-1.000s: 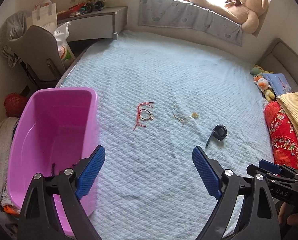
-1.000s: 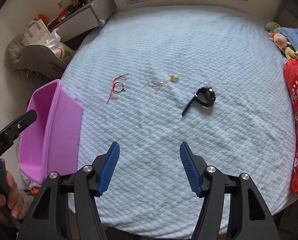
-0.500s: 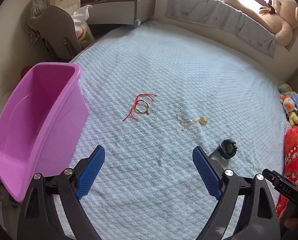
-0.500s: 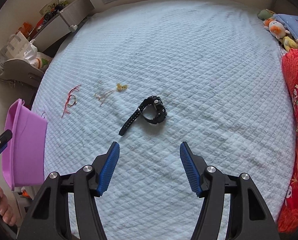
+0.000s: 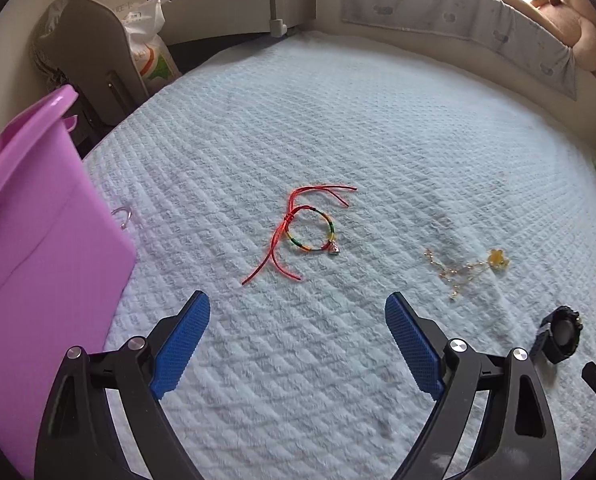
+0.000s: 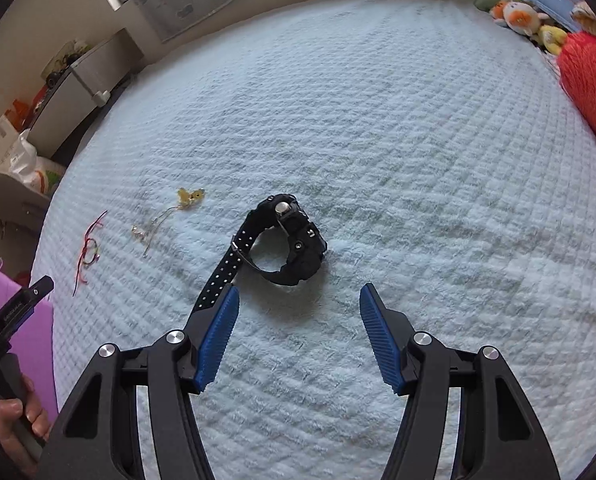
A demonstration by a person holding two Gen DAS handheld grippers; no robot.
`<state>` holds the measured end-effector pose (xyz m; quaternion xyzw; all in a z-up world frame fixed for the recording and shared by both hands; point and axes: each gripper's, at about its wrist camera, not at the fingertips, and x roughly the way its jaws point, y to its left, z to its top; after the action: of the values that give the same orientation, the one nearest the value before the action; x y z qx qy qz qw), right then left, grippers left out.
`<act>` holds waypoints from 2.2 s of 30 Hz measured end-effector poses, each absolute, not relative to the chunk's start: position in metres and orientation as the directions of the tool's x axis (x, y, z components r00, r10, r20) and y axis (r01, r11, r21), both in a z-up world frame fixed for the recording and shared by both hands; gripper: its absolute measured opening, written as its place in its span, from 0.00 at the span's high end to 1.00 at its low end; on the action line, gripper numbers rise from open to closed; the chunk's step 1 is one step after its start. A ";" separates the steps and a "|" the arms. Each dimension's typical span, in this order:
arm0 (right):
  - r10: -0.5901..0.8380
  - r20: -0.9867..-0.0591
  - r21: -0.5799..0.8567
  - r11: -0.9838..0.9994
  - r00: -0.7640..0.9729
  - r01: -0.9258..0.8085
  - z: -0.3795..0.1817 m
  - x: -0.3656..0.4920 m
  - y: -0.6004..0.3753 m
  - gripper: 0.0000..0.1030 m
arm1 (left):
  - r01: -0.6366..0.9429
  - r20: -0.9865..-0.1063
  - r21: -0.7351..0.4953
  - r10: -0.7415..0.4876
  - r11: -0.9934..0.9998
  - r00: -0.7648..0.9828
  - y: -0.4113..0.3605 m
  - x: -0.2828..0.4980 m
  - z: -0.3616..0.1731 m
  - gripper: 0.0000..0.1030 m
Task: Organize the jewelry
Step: 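Move both open tools back over the red string bracelet and black watch, then grasp the red string bracelet with the left tool while the right tool grasps the black watch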
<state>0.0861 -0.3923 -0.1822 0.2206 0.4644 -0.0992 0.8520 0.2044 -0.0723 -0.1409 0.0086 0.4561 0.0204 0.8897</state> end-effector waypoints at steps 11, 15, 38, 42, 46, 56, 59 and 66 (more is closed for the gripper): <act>-0.071 -0.801 0.290 0.823 0.595 0.488 -0.209 0.106 -0.394 0.42 | 0.008 -0.784 0.026 0.015 1.000 0.620 -0.062 0.248 -0.183 0.15; -0.096 -0.812 0.248 0.836 0.576 0.490 -0.216 0.115 -0.391 0.42 | 0.012 -0.783 0.019 0.008 1.000 0.622 -0.060 0.256 -0.190 0.15; -0.118 -0.819 0.197 0.861 0.561 0.468 -0.241 0.153 -0.385 0.42 | 0.051 -0.799 0.024 -0.011 0.998 0.601 -0.063 0.298 -0.217 0.15; -0.119 -0.816 0.196 0.863 0.565 0.465 -0.241 0.149 -0.392 0.42 | 0.057 -0.810 0.044 0.002 0.997 0.586 -0.068 0.304 -0.224 0.12; -0.134 -0.814 0.185 0.863 0.566 0.469 -0.243 0.149 -0.389 0.42 | 0.057 -0.810 0.044 0.003 0.997 0.586 -0.068 0.307 -0.227 0.10; -0.141 -0.819 0.161 0.874 0.557 0.458 -0.240 0.155 -0.384 0.58 | 0.106 -0.813 0.056 -0.016 0.993 0.581 -0.078 0.307 -0.221 0.37; -0.142 -0.825 0.164 0.867 0.548 0.470 -0.239 0.154 -0.387 0.68 | 0.125 -0.821 0.033 -0.045 0.992 0.570 -0.082 0.305 -0.218 0.56; -0.131 -0.828 0.162 0.875 0.545 0.457 -0.236 0.151 -0.386 0.70 | 0.129 -0.825 0.046 -0.035 0.991 0.564 -0.083 0.295 -0.212 0.95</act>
<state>0.1510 -0.3859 -0.2361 0.1830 0.4450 -0.1709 0.8598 0.2954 -0.0831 -0.2116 0.0503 0.4645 -0.0465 0.8829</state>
